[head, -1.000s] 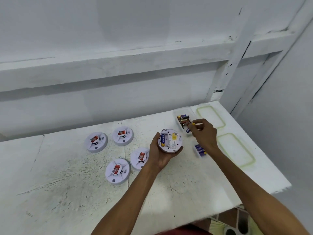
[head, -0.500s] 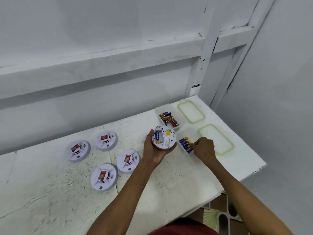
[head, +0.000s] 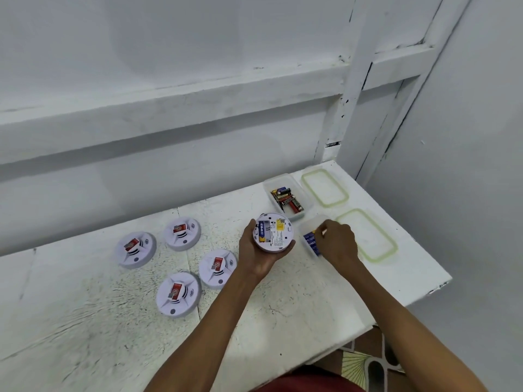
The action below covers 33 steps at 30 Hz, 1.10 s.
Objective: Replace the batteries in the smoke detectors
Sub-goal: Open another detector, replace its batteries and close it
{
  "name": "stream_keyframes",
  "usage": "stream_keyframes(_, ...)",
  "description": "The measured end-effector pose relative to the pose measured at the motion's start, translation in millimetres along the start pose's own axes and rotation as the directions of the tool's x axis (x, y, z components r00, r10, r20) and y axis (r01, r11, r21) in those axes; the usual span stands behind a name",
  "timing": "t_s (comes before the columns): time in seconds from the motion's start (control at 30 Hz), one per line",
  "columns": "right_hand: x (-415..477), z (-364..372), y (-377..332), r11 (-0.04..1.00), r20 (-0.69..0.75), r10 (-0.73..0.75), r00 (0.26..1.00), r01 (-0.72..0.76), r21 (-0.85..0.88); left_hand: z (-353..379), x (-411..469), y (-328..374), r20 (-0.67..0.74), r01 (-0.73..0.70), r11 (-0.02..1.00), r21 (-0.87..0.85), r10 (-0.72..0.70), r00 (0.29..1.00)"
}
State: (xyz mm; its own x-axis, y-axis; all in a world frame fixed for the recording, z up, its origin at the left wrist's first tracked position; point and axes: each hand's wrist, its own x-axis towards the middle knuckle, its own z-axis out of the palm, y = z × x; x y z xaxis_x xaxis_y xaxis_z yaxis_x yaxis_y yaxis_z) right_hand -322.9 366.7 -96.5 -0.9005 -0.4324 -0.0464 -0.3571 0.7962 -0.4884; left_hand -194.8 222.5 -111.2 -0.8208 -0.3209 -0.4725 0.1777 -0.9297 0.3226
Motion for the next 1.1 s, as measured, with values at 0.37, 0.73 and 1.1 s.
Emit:
stream_keyframes(0.37, 2, 10, -70, 0.79, -0.009, -0.602, 0.799, 0.597, 0.137, -3, 3, 3, -0.022, 0.02, 1.0, 0.021, -0.02, 1.0)
stream_keyframes(0.73, 9, 14, -83, 0.619, 0.085, -0.775, 0.626, 0.78, -0.097, -9, 5, 11, -0.054, 0.024, 0.999, 0.034, -0.022, 0.998)
stream_keyframes(1.1, -9, 31, -92, 0.431, 0.114, -0.862, 0.494, 0.833, -0.348, -8, -3, 2, 0.019, -0.049, 0.999, 0.011, 0.048, 0.999)
